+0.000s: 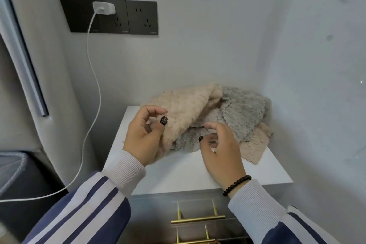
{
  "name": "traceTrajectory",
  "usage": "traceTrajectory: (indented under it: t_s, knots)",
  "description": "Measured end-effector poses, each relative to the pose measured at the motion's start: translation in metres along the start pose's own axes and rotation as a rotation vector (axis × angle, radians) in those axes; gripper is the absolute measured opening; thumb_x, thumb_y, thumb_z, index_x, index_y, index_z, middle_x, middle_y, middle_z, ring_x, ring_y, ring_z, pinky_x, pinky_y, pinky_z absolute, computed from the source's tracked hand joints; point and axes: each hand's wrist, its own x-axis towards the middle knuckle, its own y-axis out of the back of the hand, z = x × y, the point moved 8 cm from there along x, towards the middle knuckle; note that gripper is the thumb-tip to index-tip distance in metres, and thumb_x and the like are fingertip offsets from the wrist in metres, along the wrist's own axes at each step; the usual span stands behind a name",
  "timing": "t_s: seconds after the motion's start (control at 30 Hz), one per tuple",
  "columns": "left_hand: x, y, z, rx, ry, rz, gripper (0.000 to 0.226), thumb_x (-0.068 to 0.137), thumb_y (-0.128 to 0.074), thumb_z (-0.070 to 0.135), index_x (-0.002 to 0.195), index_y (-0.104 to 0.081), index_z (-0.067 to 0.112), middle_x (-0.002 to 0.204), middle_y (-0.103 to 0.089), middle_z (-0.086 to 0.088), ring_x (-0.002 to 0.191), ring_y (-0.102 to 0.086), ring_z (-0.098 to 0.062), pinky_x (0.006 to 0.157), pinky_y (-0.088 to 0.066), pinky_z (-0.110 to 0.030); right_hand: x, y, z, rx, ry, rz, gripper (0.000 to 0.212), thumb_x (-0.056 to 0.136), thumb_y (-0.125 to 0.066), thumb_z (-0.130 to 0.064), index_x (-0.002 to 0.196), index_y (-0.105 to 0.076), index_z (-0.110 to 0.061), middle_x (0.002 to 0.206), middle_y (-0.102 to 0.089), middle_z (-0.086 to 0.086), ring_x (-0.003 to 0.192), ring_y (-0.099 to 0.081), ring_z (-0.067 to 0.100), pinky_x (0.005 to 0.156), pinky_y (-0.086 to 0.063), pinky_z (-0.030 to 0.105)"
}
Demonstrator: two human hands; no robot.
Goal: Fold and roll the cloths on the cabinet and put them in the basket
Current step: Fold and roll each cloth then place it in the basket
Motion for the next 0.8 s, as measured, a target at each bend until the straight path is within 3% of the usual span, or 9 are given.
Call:
traceTrajectory:
  t_s: [0.13, 0.23, 0.3, 0.37, 0.47, 0.53, 0.6, 0.7, 0.8]
  knots:
    - [-0.010, 0.017, 0.005, 0.018, -0.047, -0.130, 0.044, 0.087, -0.042, -0.021, 0.102, -0.061, 0.016, 0.092, -0.069, 0.001, 0.087, -0.062, -0.018, 0.076, -0.048, -0.025, -0.006, 0.012, -0.025, 0.035, 0.183, 0.156, 0.027, 0.086, -0.057, -0.009, 0.113, -0.055, -0.014, 0.114, -0.050, -0.005, 0.102, -0.052, 0.008, 0.087, -0.048, 0.025]
    - [-0.021, 0.024, -0.006, 0.085, 0.061, -0.300, 0.032, 0.091, -0.048, -0.012, 0.106, -0.062, 0.013, 0.087, -0.073, -0.008, 0.073, -0.055, -0.044, 0.064, -0.035, -0.040, -0.010, 0.016, -0.037, 0.038, 0.239, 0.186, 0.029, 0.082, -0.056, -0.008, 0.111, -0.055, -0.015, 0.113, -0.050, -0.004, 0.102, -0.050, 0.009, 0.088, -0.045, 0.024]
    - [-0.032, 0.023, -0.016, 0.113, 0.154, -0.393, 0.021, 0.091, -0.056, -0.004, 0.104, -0.063, 0.011, 0.082, -0.074, -0.010, 0.066, -0.056, -0.034, 0.061, -0.039, -0.031, -0.011, 0.003, -0.041, -0.007, 0.249, 0.045, 0.033, 0.081, -0.056, -0.006, 0.112, -0.056, -0.017, 0.117, -0.051, -0.007, 0.114, -0.048, 0.009, 0.100, -0.041, 0.025]
    - [-0.042, 0.022, -0.019, 0.082, 0.211, -0.434, 0.016, 0.086, -0.063, 0.000, 0.100, -0.064, 0.008, 0.077, -0.073, -0.013, 0.069, -0.063, -0.020, 0.061, -0.046, -0.020, -0.017, -0.024, -0.040, -0.026, 0.211, -0.249, 0.045, 0.082, -0.056, -0.003, 0.120, -0.052, -0.026, 0.127, -0.046, -0.016, 0.127, -0.038, 0.001, 0.111, -0.029, 0.022]
    - [-0.052, 0.024, -0.019, 0.033, 0.217, -0.483, 0.024, 0.072, -0.074, 0.010, 0.094, -0.065, 0.005, 0.074, -0.071, -0.015, 0.070, -0.063, -0.026, 0.064, -0.053, -0.022, -0.038, -0.068, -0.036, -0.031, 0.124, -0.659, 0.064, 0.080, -0.058, -0.007, 0.133, -0.040, -0.039, 0.132, -0.037, -0.027, 0.130, -0.031, -0.003, 0.114, -0.028, 0.031]
    - [-0.055, 0.029, -0.018, 0.048, 0.193, -0.525, 0.026, 0.069, -0.080, 0.013, 0.092, -0.067, 0.008, 0.076, -0.070, -0.013, 0.067, -0.063, -0.022, 0.064, -0.055, -0.023, -0.047, -0.087, -0.040, -0.099, 0.201, -0.749, 0.067, 0.074, -0.058, -0.014, 0.132, -0.036, -0.041, 0.126, -0.044, -0.019, 0.120, -0.039, 0.004, 0.104, -0.039, 0.040]
    - [-0.057, 0.035, -0.017, 0.114, 0.159, -0.559, 0.030, 0.066, -0.087, 0.023, 0.089, -0.069, 0.015, 0.079, -0.070, -0.012, 0.066, -0.063, -0.016, 0.064, -0.055, -0.025, -0.052, -0.101, -0.034, -0.266, 0.239, -0.805, 0.074, 0.073, -0.060, -0.024, 0.137, -0.026, -0.042, 0.134, -0.039, -0.009, 0.124, -0.034, 0.013, 0.105, -0.034, 0.043]
    - [-0.058, 0.049, -0.019, 0.231, 0.143, -0.527, 0.043, 0.053, -0.089, 0.046, 0.082, -0.067, 0.022, 0.083, -0.070, -0.009, 0.055, -0.056, -0.011, 0.056, -0.050, -0.024, -0.045, -0.106, -0.011, -0.421, 0.087, -0.880, 0.099, 0.075, -0.068, -0.048, 0.149, -0.002, -0.040, 0.144, -0.022, -0.003, 0.131, -0.027, 0.020, 0.109, -0.031, 0.042]
    - [-0.057, 0.068, -0.025, 0.300, 0.159, -0.467, 0.048, 0.047, -0.088, 0.054, 0.075, -0.063, 0.024, 0.085, -0.068, -0.005, 0.051, -0.051, -0.017, 0.053, -0.045, -0.026, -0.029, -0.101, -0.001, -0.387, -0.084, -0.863, 0.101, 0.073, -0.063, -0.066, 0.150, -0.004, -0.038, 0.136, -0.027, -0.001, 0.119, -0.043, 0.019, 0.101, -0.041, 0.035]
